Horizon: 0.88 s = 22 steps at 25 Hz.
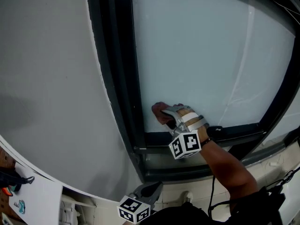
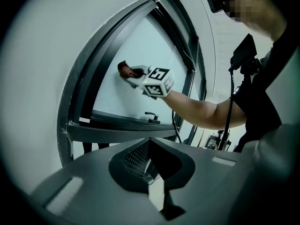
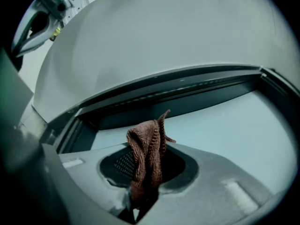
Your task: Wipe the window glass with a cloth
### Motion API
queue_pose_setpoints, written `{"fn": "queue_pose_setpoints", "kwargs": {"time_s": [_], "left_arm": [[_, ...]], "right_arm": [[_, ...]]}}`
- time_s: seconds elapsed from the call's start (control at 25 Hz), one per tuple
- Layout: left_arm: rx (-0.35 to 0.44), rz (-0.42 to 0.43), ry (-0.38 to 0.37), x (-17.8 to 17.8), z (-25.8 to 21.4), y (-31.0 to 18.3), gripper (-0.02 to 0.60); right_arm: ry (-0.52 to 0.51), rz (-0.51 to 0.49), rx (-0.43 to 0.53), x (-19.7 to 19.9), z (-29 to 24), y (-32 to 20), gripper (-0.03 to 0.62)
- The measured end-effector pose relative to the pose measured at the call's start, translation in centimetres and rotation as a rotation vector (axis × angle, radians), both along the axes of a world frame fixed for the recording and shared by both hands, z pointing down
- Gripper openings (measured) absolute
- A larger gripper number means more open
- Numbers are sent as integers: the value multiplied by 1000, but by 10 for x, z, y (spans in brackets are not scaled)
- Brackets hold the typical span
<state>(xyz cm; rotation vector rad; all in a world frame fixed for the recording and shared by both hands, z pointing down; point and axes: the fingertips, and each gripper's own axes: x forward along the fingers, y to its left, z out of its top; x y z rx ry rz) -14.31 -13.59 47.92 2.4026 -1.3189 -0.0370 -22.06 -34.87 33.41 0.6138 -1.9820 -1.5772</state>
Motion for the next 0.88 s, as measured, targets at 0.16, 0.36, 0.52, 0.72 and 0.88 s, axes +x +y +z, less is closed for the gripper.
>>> {"fn": "queue_pose_setpoints", "kwargs": {"time_s": [0.16, 0.36, 0.52, 0.72, 0.88], "left_arm": [[2, 10, -4, 0, -2, -2, 17], [15, 26, -4, 7, -5, -1, 17], [19, 21, -11, 6, -7, -2, 17], [12, 27, -12, 11, -6, -1, 17], [-1, 42, 6, 16, 0, 2, 17]], "right_arm": [[-86, 51, 162, 24, -96, -9, 81], [-79, 109, 300, 39, -169, -24, 81], [-54, 125, 398, 38, -203, -27, 81], [-15, 132, 453, 31, -211, -35, 81], [-41, 122, 453, 33, -199, -35, 81]]}}
